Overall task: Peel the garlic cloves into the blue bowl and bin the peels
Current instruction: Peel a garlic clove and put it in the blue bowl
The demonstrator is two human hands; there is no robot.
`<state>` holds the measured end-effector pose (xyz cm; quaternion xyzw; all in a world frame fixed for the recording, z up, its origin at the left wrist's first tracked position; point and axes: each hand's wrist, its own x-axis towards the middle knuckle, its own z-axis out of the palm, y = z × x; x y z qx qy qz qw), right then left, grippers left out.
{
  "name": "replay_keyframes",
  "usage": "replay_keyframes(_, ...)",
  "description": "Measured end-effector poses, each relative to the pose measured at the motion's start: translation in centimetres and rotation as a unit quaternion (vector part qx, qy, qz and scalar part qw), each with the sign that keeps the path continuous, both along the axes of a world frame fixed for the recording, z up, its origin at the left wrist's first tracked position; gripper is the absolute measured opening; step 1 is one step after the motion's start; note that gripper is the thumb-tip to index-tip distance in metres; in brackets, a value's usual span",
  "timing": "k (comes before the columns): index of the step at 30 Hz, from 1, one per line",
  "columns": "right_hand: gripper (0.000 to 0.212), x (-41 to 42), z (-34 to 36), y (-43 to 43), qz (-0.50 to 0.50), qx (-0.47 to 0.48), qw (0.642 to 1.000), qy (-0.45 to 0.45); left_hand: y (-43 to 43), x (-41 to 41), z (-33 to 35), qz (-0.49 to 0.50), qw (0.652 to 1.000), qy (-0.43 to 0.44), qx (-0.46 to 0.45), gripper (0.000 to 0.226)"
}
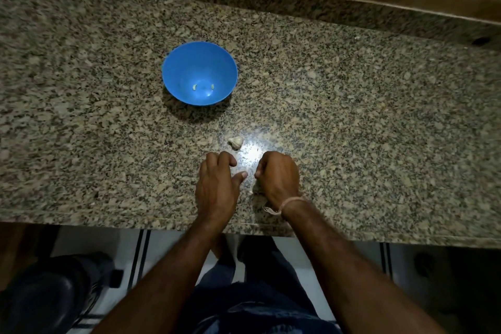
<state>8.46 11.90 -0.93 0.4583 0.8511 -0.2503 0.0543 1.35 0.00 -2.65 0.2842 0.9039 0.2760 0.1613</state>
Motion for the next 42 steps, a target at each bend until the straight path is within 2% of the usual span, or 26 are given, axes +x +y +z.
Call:
replay_keyframes(6, 0.011, -0.3, 0.2, -0.9, 0.007, 0.051, 0.998, -0.030, -0.2, -0.2, 0.2, -0.015, 1.000, -0.012, -0.003, 0.030)
replay_keyframes(8, 0.016, 0.4, 0.3, -0.4, -0.007, -0.006, 1.000, 0.006, -0.1, -0.5, 0.4, -0.008, 1.000, -0.029, -0.002, 0.026)
replay_keyframes(9, 0.018, 0.9, 0.6, 0.0, -0.035, -0.073, 0.995, 0.059, 0.0, -0.7, 0.7, -0.004, 0.999, -0.048, 0.005, 0.021)
replay_keyframes(10, 0.017, 1.4, 1.0, 0.3, -0.081, -0.164, 0.975, 0.127, 0.2, -0.9, 0.8, 0.000, 0.997, -0.080, 0.023, 0.015)
replay_keyframes(11, 0.012, 1.8, 1.5, 0.3, -0.134, -0.267, 0.934, 0.198, 0.4, -1.1, 1.0, 0.008, 0.990, -0.130, 0.049, 0.009)
replay_keyframes(12, 0.006, 2.0, 2.1, 0.2, -0.183, -0.367, 0.877, 0.250, 0.6, -1.2, 1.2, 0.018, 0.978, -0.190, 0.082, 0.005)
replay_keyframes(13, 0.003, 2.2, 2.6, 0.0, -0.220, -0.446, 0.821, 0.281, 0.6, -1.0, 1.4, 0.027, 0.964, -0.238, 0.113, 0.005)
replay_keyframes(15, 0.005, 2.1, 3.2, -0.3, -0.271, -0.525, 0.749, 0.301, 0.6, -0.7, 2.0, 0.045, 0.945, -0.285, 0.156, 0.010)
replay_keyframes(17, 0.007, 2.1, 3.4, -0.2, -0.294, -0.557, 0.712, 0.311, 0.5, -0.4, 2.4, 0.062, 0.928, -0.315, 0.188, 0.012)
replay_keyframes(19, 0.008, 2.2, 3.5, 0.3, -0.304, -0.563, 0.699, 0.320, 0.7, -0.3, 2.8, 0.074, 0.915, -0.337, 0.210, 0.012)
replay_keyframes(22, 0.007, 2.4, 3.5, 0.5, -0.284, -0.539, 0.721, 0.330, 1.4, -0.1, 3.7, 0.077, 0.909, -0.344, 0.221, 0.014)
replay_keyframes(31, 0.007, 3.5, 2.6, 0.0, -0.249, -0.477, 0.763, 0.359, 2.1, 0.4, 3.9, 0.058, 0.932, -0.315, 0.171, 0.019)
replay_keyframes(33, 0.005, 3.7, 2.5, 0.2, -0.225, -0.444, 0.789, 0.360, 2.2, 0.4, 4.0, 0.052, 0.932, -0.317, 0.170, 0.020)
replay_keyframes(36, 0.006, 3.7, 2.5, 0.2, -0.151, -0.332, 0.860, 0.356, 2.3, 0.4, 4.5, 0.049, 0.929, -0.325, 0.172, 0.023)
replay_keyframes(38, 0.005, 3.7, 2.3, 0.1, -0.107, -0.260, 0.891, 0.358, 2.3, 0.5, 4.8, 0.056, 0.912, -0.368, 0.174, 0.025)
replay_keyframes(42, 0.004, 3.9, 1.9, -0.2, -0.106, -0.249, 0.881, 0.388, 2.5, 0.6, 4.9, 0.127, 0.847, -0.494, 0.148, 0.024)
